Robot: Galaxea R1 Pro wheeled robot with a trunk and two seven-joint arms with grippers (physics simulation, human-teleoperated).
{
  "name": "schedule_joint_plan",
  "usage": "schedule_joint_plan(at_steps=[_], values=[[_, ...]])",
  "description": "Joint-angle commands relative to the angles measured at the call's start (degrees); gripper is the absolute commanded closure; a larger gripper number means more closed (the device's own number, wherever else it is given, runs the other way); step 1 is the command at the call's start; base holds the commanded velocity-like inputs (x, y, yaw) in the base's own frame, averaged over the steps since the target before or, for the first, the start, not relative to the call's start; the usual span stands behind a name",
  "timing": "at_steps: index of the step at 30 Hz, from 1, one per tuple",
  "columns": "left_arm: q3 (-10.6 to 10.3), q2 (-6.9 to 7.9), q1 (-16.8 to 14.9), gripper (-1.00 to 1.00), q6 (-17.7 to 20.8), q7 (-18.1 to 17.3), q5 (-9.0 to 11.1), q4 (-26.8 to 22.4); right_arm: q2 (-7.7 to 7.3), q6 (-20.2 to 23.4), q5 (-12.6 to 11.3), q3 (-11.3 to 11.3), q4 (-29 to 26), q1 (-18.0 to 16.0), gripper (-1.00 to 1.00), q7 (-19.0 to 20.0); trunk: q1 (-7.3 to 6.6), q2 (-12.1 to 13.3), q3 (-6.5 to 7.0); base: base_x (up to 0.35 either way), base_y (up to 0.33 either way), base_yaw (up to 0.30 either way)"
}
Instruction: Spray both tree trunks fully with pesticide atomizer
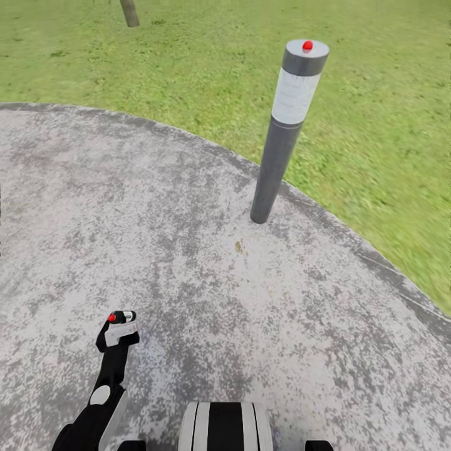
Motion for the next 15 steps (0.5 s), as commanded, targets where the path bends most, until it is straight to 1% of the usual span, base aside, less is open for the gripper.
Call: schedule_joint_plan(at_steps=[1,9,11,12,13,14,15], values=[[-0.1,0.0,-0.02,1.0,-0.1,0.17,0.18,0.11,0.02,-0.4,-0.06,-0.13,0.07,-0.04,-1.0,0.08,-0.03,0.01,0.2,0.0,0.0,0.0],[-0.12,-0.04,-0.02,1.0,0.47,0.14,0.11,0.38,0.06,-0.42,-0.64,-0.12,0.04,-0.04,-1.0,0.63,-0.24,0.11,1.97,0.0,0.0,0.0],[-0.12,-0.04,-0.02,1.0,0.57,0.08,0.06,0.4,0.09,-0.39,-0.72,-0.12,0.01,-0.04,-1.0,1.37,-0.29,0.14,2.42,0.0,0.0,0.0],[-0.12,-0.04,-0.02,1.0,0.88,0.05,0.04,0.41,0.13,-0.35,-0.76,-0.12,0.01,-0.04,-1.0,2.35,-0.32,0.15,2.64,0.0,0.0,0.0],[-0.14,-0.04,-0.02,1.0,1.33,0.06,0.03,0.41,0.15,-0.34,-0.77,-0.12,-0.01,-0.04,-1.0,2.92,-0.34,0.17,2.86,0.0,0.0,0.0],[-0.18,-0.06,-0.02,1.0,4.25,0.08,0.03,0.32,0.18,-0.3,-0.79,-0.16,0.0,-0.04,-1.0,4.58,-0.37,0.18,3.08,0.0,0.0,0.0],[-0.18,-0.05,-0.02,1.0,5.47,0.08,0.04,0.27,0.19,-0.29,-0.8,-0.17,0.0,-0.04,-1.0,4.97,-0.39,0.19,3.3,0.0,0.0,0.0]])
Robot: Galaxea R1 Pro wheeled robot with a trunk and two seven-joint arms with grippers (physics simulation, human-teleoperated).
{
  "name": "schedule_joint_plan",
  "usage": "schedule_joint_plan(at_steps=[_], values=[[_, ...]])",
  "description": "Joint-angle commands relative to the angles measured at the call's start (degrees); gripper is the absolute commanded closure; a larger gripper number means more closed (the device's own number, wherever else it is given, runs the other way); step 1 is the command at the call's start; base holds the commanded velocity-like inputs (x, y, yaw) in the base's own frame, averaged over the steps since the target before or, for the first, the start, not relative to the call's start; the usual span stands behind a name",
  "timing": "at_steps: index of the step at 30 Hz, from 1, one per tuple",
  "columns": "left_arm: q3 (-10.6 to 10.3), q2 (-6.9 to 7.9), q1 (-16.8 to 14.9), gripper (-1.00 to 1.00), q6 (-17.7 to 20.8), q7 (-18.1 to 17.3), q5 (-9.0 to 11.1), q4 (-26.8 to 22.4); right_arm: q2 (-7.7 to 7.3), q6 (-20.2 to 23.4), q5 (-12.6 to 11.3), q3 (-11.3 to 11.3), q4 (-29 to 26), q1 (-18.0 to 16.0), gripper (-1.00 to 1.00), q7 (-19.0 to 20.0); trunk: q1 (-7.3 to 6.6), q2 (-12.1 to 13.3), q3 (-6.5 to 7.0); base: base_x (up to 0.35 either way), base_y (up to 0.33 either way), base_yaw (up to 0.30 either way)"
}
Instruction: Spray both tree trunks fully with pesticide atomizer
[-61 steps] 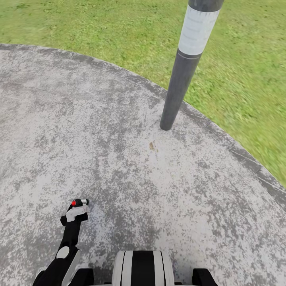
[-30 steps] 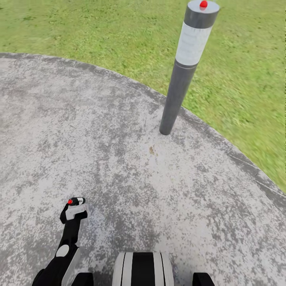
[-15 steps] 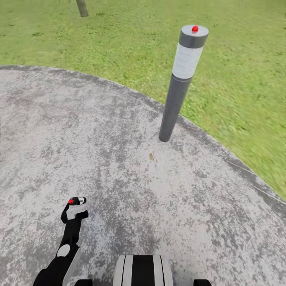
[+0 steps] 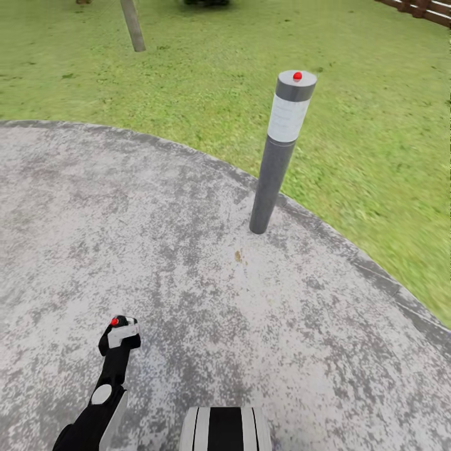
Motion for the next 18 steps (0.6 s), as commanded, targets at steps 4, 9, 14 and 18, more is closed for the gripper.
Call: schedule_joint_plan(at_steps=[4,9,14,18], values=[[-0.11,0.03,-0.02,1.0,4.67,0.07,0.17,-0.27,0.03,-0.26,-0.09,-0.17,0.0,-0.04,-1.0,1.29,-0.11,0.05,0.87,0.0,0.0,0.0],[-0.12,0.03,-0.07,1.0,8.55,-0.13,0.18,-0.39,0.05,-0.32,-0.13,-0.22,-0.02,-0.04,-1.0,1.56,-0.24,0.11,1.97,0.0,0.0,0.0],[-0.12,0.04,-0.1,1.0,10.22,-0.16,0.18,-0.47,0.1,-0.34,-0.12,-0.22,-0.03,-0.04,-1.0,1.61,-0.37,0.18,3.08,0.0,0.0,0.0],[-0.12,0.04,-0.11,1.0,10.58,-0.17,0.17,-0.72,0.27,-0.34,-0.1,-0.22,-0.03,-0.04,-1.0,1.62,-0.47,0.23,3.97,0.0,0.0,0.0]])
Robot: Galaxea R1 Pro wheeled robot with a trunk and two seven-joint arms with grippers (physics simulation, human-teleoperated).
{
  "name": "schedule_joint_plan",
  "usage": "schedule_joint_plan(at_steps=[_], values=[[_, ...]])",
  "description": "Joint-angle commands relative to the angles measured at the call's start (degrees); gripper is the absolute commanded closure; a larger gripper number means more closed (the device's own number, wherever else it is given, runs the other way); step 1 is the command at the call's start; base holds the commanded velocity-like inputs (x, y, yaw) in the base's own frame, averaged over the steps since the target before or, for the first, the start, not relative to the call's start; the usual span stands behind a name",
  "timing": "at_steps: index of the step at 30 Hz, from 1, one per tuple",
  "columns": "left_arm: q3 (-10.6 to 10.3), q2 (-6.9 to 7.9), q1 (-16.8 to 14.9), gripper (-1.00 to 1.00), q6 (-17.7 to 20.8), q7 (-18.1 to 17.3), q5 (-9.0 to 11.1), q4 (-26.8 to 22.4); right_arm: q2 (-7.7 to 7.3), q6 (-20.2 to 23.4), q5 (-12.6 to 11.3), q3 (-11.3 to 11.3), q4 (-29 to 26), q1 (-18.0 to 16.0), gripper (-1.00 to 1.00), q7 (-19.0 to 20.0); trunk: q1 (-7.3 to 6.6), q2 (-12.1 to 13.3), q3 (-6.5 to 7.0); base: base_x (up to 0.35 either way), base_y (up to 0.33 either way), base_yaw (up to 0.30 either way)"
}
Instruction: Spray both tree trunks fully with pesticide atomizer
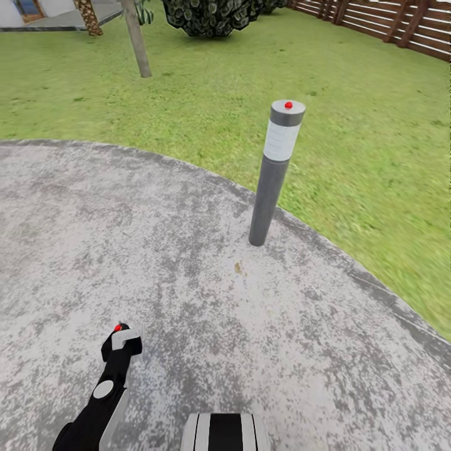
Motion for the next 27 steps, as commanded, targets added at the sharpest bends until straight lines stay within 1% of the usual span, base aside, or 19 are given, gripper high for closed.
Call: schedule_joint_plan(at_steps=[1,27], values=[[-0.08,0.02,-0.02,1.0,-0.17,0.19,0.17,0.01,0.02,-0.27,-0.07,-0.09,0.05,-0.04,-1.0,0.05,-0.03,0.0,0.2,0.0,0.0,0.0],[-0.08,0.02,-0.02,1.0,-0.11,0.19,0.18,0.11,0.04,-0.36,-0.07,-0.09,0.05,-0.04,-1.0,0.05,-0.7,0.35,5.96,0.0,0.0,0.0]])
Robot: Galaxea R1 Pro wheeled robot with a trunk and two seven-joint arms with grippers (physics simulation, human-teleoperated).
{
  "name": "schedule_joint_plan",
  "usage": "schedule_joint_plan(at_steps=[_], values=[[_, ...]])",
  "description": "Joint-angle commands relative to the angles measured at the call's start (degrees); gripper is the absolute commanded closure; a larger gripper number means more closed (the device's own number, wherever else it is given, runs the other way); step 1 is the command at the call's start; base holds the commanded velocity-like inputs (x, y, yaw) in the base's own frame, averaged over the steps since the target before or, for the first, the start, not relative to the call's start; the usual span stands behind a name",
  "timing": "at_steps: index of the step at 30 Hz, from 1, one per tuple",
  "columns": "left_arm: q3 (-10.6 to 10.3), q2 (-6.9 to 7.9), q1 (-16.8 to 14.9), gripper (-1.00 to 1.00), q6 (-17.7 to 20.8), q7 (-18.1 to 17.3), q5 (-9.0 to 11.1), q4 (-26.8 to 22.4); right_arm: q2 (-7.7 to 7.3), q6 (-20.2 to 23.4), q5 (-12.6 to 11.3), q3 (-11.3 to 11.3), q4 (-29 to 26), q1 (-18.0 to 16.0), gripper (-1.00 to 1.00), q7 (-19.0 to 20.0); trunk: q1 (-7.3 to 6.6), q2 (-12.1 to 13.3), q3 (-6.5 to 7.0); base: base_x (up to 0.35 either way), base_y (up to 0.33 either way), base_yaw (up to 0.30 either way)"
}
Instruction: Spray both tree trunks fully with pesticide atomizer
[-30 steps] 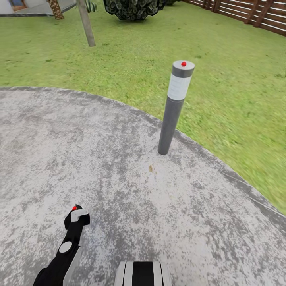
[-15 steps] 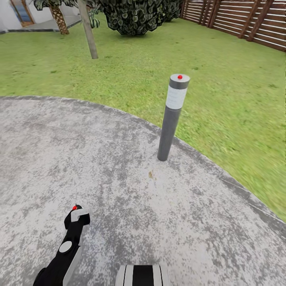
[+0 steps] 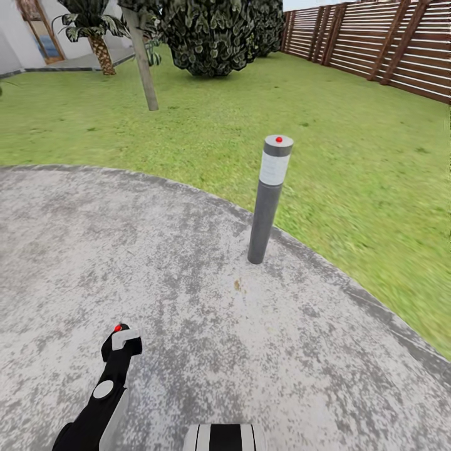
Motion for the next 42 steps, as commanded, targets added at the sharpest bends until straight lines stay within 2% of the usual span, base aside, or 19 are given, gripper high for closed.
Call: schedule_joint_plan(at_steps=[1,8,15,42], values=[[-0.08,0.0,-0.02,1.0,-0.18,0.19,0.17,0.03,0.01,-0.27,-0.08,-0.09,0.05,-0.04,-1.0,0.05,-0.03,0.0,0.19,0.0,0.0,0.0],[-0.08,-0.01,-0.02,1.0,-0.18,0.19,0.17,0.12,0.07,-0.4,-0.01,-0.15,0.05,-0.04,-1.0,-0.01,-0.22,0.1,1.74,0.0,0.0,0.0],[-0.08,0.0,-0.02,1.0,-0.13,0.19,0.08,0.48,1.19,-0.45,0.01,-0.09,-0.12,-0.04,-1.0,-0.04,-0.4,0.19,3.3,0.0,0.0,0.0],[-0.08,-0.01,-0.02,1.0,-0.01,0.19,0.06,0.66,1.24,-0.45,0.18,-0.09,-0.12,-0.04,-1.0,-0.13,-1.09,0.55,9.28,0.0,0.0,0.0]])
